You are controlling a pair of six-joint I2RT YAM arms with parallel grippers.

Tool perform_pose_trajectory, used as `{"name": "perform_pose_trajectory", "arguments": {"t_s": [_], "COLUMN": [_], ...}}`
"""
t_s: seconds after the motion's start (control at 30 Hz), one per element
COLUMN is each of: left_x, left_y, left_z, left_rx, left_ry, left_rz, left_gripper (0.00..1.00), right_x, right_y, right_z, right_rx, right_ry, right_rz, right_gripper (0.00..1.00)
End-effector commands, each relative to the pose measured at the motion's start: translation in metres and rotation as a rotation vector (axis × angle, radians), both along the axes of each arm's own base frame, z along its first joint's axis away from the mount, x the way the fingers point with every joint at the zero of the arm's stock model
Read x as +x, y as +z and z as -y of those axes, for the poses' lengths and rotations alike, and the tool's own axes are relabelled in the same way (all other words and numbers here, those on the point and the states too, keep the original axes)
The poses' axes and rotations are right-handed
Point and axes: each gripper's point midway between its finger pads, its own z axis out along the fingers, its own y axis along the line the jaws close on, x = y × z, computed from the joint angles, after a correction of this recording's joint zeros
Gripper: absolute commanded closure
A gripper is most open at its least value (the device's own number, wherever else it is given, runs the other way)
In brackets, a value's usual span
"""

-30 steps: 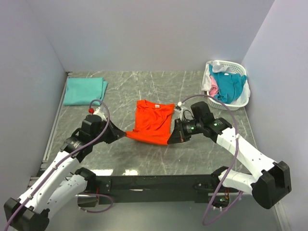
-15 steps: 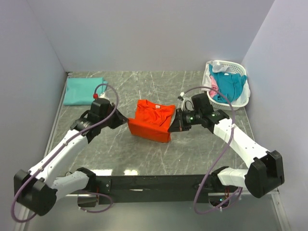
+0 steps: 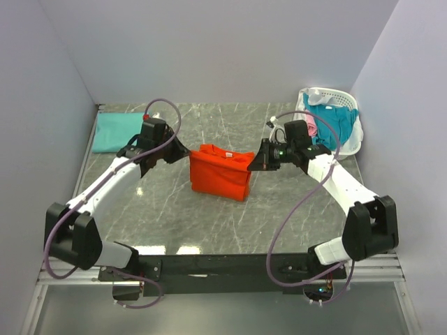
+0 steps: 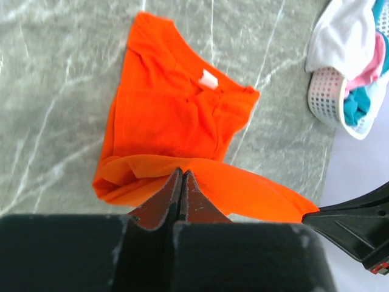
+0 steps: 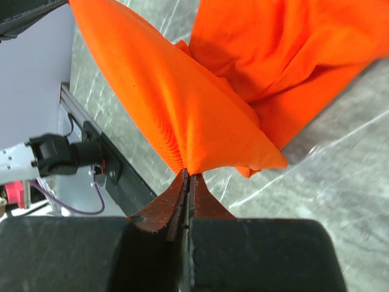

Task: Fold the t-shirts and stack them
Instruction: Fold the tshirt

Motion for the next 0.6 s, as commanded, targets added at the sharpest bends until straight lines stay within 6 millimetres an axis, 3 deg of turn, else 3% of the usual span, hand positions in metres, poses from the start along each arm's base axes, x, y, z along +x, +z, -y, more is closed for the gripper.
{"name": "perform_pose_trajectory", "arguments": {"t_s": [0.0, 0.13, 0.2, 0.27, 0.3, 0.33, 0.4, 0.43, 0.5, 0.57], "left_x": [0.038, 0.062, 0.074, 0.086, 0.093, 0.101, 0.111, 0.117, 0.13, 0.142], "left_y": [0.032, 0.02, 0.026, 0.013, 0.02, 0.006, 0.004, -0.012, -0.025, -0.026], "left_z": [-0.011, -0.01, -0.007, -0.002, 0.0, 0.002, 0.005, 0.005, 0.007, 0.005], "left_rx": [0.017, 0.022, 0.017, 0.024, 0.02, 0.03, 0.03, 0.04, 0.048, 0.065], "left_ry": [0.043, 0.056, 0.047, 0.031, 0.028, 0.025, 0.013, 0.011, 0.012, 0.027], "left_rz": [0.118, 0.099, 0.116, 0.096, 0.108, 0.076, 0.062, 0.029, 0.008, 0.018], "left_gripper": [0.99, 0.99, 0.99, 0.99, 0.99, 0.99, 0.99, 0.99, 0.99, 0.99], "right_x": [0.029, 0.056, 0.065, 0.076, 0.08, 0.084, 0.094, 0.099, 0.11, 0.122], "right_y": [0.016, 0.008, 0.007, 0.0, -0.001, -0.01, -0.012, -0.02, -0.021, -0.027], "right_z": [0.0, 0.005, 0.006, 0.009, 0.01, 0.01, 0.012, 0.012, 0.015, 0.016], "right_rx": [0.023, 0.022, 0.026, 0.013, 0.013, 0.004, 0.012, 0.011, 0.02, 0.023], "right_ry": [-0.02, -0.064, -0.079, -0.099, -0.1, -0.104, -0.115, -0.121, -0.13, -0.136], "right_rz": [0.056, 0.032, 0.026, 0.01, 0.009, -0.015, -0.021, -0.042, -0.047, -0.057], "right_gripper": [1.0, 1.0, 1.0, 1.0, 1.0, 1.0, 1.0, 1.0, 1.0, 1.0]}}
